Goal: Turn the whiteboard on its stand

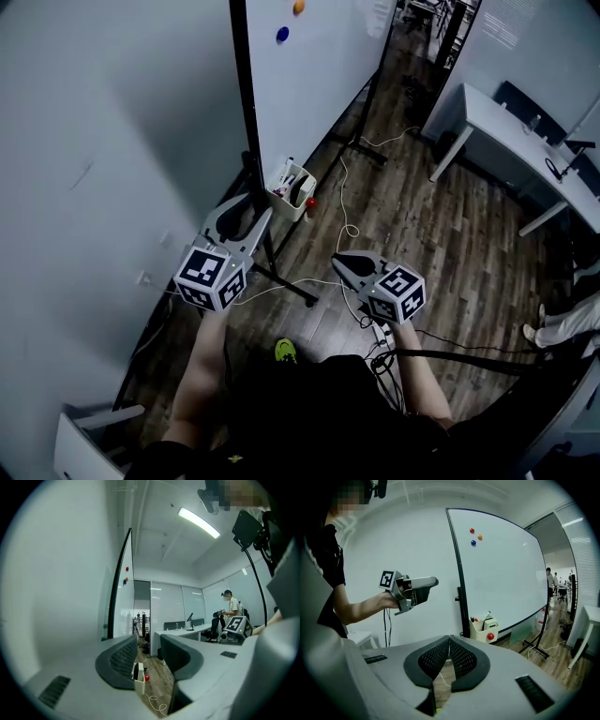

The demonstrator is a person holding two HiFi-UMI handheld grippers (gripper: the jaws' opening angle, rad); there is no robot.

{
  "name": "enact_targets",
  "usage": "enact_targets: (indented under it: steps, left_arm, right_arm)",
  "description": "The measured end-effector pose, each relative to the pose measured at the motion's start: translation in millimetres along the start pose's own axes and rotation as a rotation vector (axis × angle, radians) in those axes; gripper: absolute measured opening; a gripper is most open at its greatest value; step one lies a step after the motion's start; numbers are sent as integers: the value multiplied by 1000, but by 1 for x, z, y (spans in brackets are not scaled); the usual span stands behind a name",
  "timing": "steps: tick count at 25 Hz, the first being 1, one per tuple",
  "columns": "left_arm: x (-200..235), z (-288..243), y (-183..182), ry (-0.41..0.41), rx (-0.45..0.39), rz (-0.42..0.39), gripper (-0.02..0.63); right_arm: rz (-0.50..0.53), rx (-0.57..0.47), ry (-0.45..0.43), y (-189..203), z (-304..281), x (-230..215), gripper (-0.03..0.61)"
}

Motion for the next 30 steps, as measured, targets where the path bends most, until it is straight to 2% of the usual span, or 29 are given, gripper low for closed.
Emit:
enact_targets:
  steps: [5,11,22,30]
  left_arm:
    - [-31,26,5,-36,16,56,155]
    - [-59,40,11,-76,12,81,155]
    - [-115,55,8,-101,1,107,155]
    - [-162,86,28,-157,17,156,155]
  right_arm:
    - [16,-15,-50,-3,19,6,0]
    - [29,-20,-87,7,37,8,0]
    - [78,-9,-169,14,73,19,-2]
    - [74,21,-234,42,105,33,-2]
Point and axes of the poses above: the fingertips, and each gripper's own axes: z backward along the fingers, x to its left, y out of its underside, the point moved 10 cm from there along z, backward along the fingers, and after that the axes turned 9 degrees about -y, right-handed, at the moved point
